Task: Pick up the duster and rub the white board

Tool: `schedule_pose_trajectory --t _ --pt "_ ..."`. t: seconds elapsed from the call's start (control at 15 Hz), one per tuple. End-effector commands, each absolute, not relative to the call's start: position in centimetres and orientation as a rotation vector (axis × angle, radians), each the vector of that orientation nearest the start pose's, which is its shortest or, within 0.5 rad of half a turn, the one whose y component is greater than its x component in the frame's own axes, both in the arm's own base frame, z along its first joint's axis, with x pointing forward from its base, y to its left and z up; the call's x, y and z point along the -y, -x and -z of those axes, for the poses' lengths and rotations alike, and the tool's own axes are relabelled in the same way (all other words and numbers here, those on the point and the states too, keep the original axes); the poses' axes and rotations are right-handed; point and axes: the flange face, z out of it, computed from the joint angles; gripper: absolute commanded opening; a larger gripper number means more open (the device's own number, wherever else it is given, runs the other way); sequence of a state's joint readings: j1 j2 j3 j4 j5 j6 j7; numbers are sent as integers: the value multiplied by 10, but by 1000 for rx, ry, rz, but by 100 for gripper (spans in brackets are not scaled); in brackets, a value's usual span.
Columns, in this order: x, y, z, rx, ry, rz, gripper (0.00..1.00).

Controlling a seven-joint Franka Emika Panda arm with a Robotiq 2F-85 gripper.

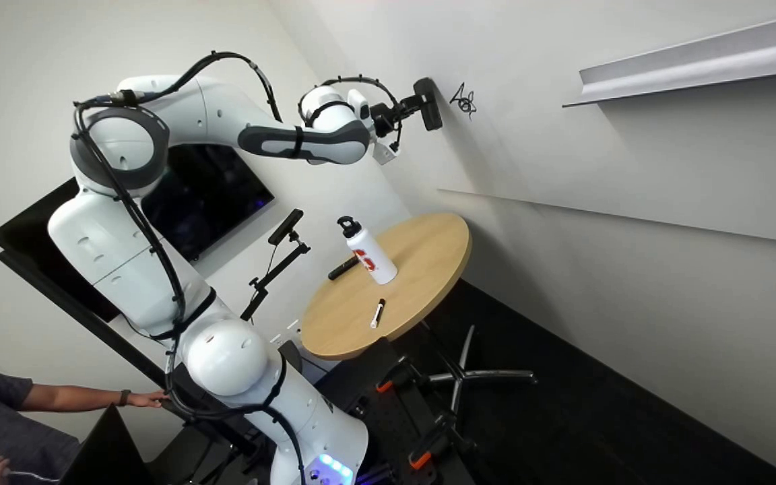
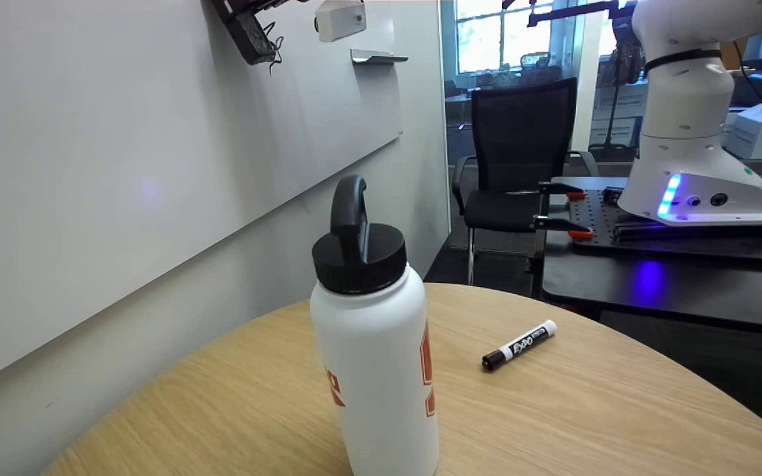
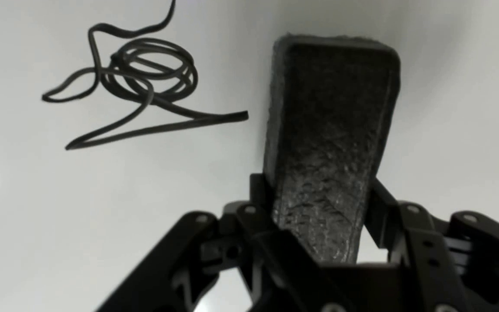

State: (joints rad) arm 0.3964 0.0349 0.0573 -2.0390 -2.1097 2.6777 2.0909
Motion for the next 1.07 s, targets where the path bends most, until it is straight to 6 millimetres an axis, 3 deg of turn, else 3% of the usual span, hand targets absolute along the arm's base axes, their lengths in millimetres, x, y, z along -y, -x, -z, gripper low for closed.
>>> schedule_pose_trajectory --t 0.0,0.27,0.33,0.53,0.6,0.87,1.0 --pt "-269 -521 -454 193 2442 2026 30" --pt "-258 -532 -443 217 2457 2142 30" --pt "-264 -523 -445 214 2469 2069 55" --pt "-264 -525 -441 221 2470 2088 55" --pt "-264 -525 -441 222 2470 2089 30" --pt "-273 -520 -434 169 2377 2114 30" --pt "-266 -527 -431 137 2293 2173 30"
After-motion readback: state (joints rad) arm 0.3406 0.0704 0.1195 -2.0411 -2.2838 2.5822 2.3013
